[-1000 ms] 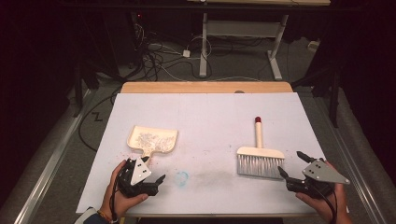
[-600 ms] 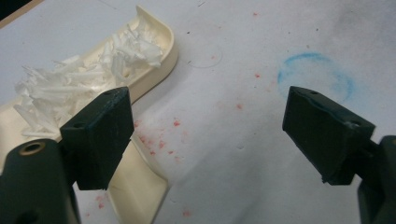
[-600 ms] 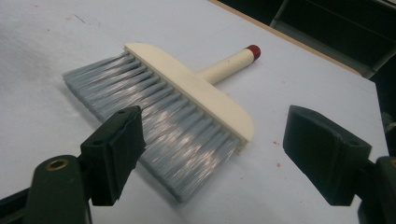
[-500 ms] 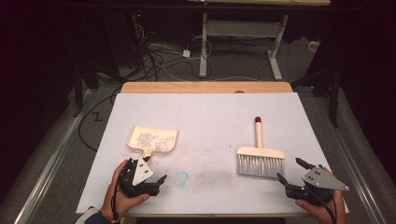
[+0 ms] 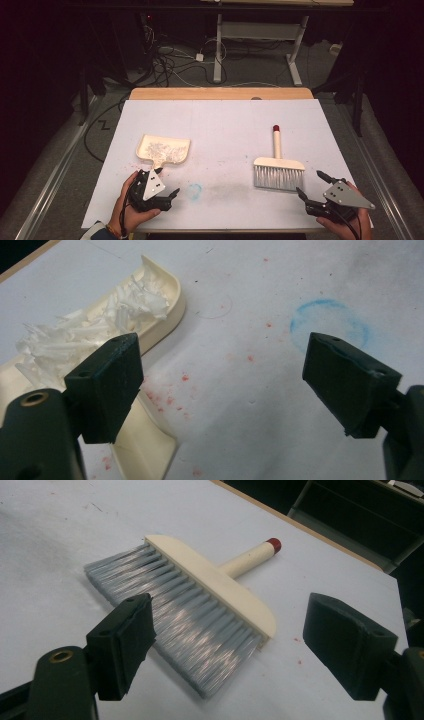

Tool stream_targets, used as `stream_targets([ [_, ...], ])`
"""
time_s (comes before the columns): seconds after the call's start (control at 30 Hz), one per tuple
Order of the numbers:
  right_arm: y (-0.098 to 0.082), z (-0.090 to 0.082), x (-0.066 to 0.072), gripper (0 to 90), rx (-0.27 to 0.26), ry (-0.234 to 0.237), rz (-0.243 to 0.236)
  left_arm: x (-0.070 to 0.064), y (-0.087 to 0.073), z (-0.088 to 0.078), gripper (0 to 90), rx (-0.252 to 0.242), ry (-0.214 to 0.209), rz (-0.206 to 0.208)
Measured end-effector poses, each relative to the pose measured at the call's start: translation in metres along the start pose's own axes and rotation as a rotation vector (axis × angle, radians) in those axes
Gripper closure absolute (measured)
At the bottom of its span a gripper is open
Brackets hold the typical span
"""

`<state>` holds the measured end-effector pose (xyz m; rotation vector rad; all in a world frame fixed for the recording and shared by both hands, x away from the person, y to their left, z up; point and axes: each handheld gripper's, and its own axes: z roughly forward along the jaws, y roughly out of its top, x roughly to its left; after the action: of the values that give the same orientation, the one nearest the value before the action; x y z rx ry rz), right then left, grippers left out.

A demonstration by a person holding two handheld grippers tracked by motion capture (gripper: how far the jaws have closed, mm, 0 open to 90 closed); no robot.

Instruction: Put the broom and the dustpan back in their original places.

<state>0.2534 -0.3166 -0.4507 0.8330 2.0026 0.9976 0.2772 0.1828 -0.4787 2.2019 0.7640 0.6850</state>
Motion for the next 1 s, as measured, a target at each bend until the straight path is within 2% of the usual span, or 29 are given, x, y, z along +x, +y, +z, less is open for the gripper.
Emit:
stream_targets([
  [0.3,0.0000,-0.0014,-0.0001,21.3,0.002,0.010,-0.002,-0.0013,0.0007,-0.0001,16.0,0.008,-0.001,0.011],
  [0.37,0.0007,-0.0013,0.0011,21.3,0.001,0.007,-0.016,-0.0011,0.0009,0.0000,16.0,0.003,0.002,0.006],
  [0.6,0.0001,-0.0006,-0.0027,21.6,0.003,-0.029,0.009,-0.0016,0.0015,0.0014,16.0,0.011,0.001,0.011],
  [0.8,-0.0008,0.0015,-0.0032,21.6,0.013,-0.027,0.005,-0.0010,0.0014,0.0039,16.0,0.022,-0.003,0.012],
  [1.0,-0.0024,0.0081,-0.0041,21.6,0.031,-0.006,-0.001,0.0003,-0.0001,0.0036,16.0,0.017,-0.003,0.000],
])
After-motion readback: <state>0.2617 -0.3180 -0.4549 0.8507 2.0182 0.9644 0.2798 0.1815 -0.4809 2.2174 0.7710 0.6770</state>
